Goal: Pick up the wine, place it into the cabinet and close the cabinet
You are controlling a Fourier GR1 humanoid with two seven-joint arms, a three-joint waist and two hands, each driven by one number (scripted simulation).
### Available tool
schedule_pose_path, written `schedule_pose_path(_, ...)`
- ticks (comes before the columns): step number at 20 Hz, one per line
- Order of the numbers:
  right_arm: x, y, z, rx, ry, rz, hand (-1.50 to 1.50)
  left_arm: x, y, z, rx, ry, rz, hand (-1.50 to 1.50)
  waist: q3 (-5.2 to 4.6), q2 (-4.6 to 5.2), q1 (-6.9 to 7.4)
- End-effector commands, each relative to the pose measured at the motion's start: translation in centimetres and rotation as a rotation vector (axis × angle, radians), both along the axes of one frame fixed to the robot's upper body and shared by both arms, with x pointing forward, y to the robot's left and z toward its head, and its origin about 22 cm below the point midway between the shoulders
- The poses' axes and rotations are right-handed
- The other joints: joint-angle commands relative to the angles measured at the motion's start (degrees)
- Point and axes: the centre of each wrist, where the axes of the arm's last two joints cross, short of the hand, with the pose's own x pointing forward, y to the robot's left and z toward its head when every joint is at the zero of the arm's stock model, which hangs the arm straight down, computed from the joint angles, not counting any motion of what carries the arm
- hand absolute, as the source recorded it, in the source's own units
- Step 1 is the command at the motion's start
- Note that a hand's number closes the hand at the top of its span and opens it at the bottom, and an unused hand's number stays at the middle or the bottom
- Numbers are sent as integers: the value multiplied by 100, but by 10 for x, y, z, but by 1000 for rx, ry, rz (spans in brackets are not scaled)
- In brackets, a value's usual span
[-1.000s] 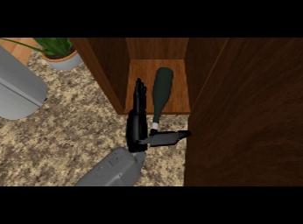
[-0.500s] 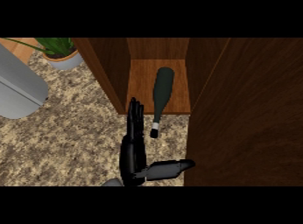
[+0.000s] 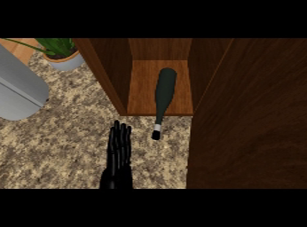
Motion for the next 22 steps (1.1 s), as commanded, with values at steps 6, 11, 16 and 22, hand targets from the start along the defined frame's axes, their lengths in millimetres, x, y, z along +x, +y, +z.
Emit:
schedule_pose_path(6,-20,-2,8,-20,22,163,150,-39,50,21,14,-19,-97,-150,0,3,-8)
schedule_pose_path(11,-23,8,1,-51,-8,184,150,-41,75,25,33,-36,-123,-150,-3,9,-10)
schedule_pose_path(16,-41,6,3,-3,90,287,150,-52,98,29,35,-24,-105,-150,-4,-9,-34)
schedule_pose_path(22,-44,21,-7,31,192,347,150,-61,127,39,43,-51,-65,-150,-8,-14,33)
